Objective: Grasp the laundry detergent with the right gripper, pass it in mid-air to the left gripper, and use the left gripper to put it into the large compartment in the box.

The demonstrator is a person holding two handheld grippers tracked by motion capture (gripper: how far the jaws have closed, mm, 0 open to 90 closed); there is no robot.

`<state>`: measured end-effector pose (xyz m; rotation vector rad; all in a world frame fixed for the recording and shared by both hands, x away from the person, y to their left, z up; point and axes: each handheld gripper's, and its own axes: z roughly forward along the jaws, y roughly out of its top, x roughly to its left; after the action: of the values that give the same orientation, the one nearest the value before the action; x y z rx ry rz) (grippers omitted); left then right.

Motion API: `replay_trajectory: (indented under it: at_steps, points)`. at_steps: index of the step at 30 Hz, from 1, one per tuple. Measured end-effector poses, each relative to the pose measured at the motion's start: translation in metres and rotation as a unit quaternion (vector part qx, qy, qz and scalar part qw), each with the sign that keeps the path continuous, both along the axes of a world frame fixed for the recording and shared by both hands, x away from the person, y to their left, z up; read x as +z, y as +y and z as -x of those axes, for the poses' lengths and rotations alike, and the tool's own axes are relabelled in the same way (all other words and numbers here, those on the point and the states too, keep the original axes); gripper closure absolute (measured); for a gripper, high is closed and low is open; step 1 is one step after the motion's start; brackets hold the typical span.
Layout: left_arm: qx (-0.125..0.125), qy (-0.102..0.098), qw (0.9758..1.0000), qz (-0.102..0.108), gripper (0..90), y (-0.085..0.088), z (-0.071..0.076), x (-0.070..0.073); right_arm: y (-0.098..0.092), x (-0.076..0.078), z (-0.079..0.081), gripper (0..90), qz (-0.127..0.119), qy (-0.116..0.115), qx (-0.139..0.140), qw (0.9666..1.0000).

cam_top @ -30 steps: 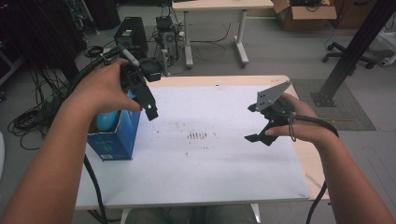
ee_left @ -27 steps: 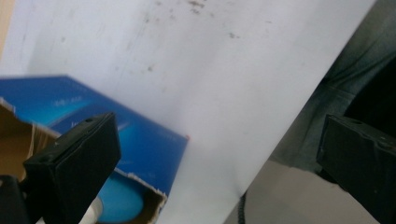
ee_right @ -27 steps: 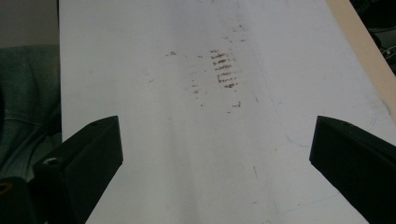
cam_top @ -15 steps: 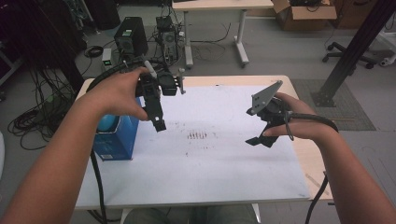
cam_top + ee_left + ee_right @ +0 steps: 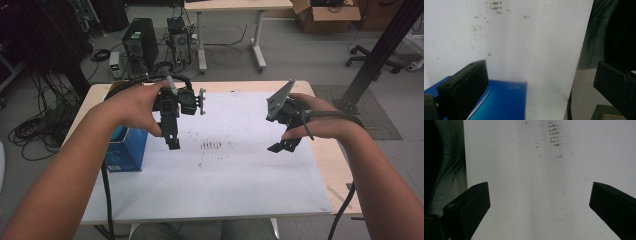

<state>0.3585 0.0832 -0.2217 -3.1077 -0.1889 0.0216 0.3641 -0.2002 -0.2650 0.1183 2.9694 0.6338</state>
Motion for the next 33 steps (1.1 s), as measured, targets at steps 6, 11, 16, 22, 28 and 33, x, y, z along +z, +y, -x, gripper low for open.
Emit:
replay_trajectory:
  at_steps: [6, 11, 16, 22, 28, 33]
  points:
    - [-0.008, 0.008, 0.9999, 0.003, 0.2, -0.007, -0.009, -0.004, 0.003, -0.007, -0.005, 3.6, 0.022, 0.013, 0.008, 0.9996]
    - [-0.008, 0.005, 1.0, 0.0, 0.2, -0.01, -0.012, -0.006, 0.002, -0.008, -0.007, 3.9, 0.027, 0.016, 0.008, 0.9995]
    - [-0.008, 0.004, 1.0, -0.003, 0.2, -0.01, -0.012, -0.006, 0.0, -0.004, -0.007, 3.8, 0.024, 0.012, 0.007, 0.9996]
    - [-0.003, 0.002, 1.0, 0.0, 0.2, -0.008, -0.013, -0.004, 0.001, -0.002, -0.008, 3.8, 0.023, 0.011, 0.009, 0.9996]
    - [-0.002, 0.002, 1.0, -0.001, 0.2, -0.007, -0.014, -0.004, 0.002, -0.004, -0.01, 3.7, 0.021, 0.012, 0.01, 0.9996]
    - [-0.003, 0.005, 1.0, -0.002, 0.2, -0.007, -0.015, -0.005, 0.003, -0.005, -0.012, 3.7, 0.02, 0.013, 0.01, 0.9997]
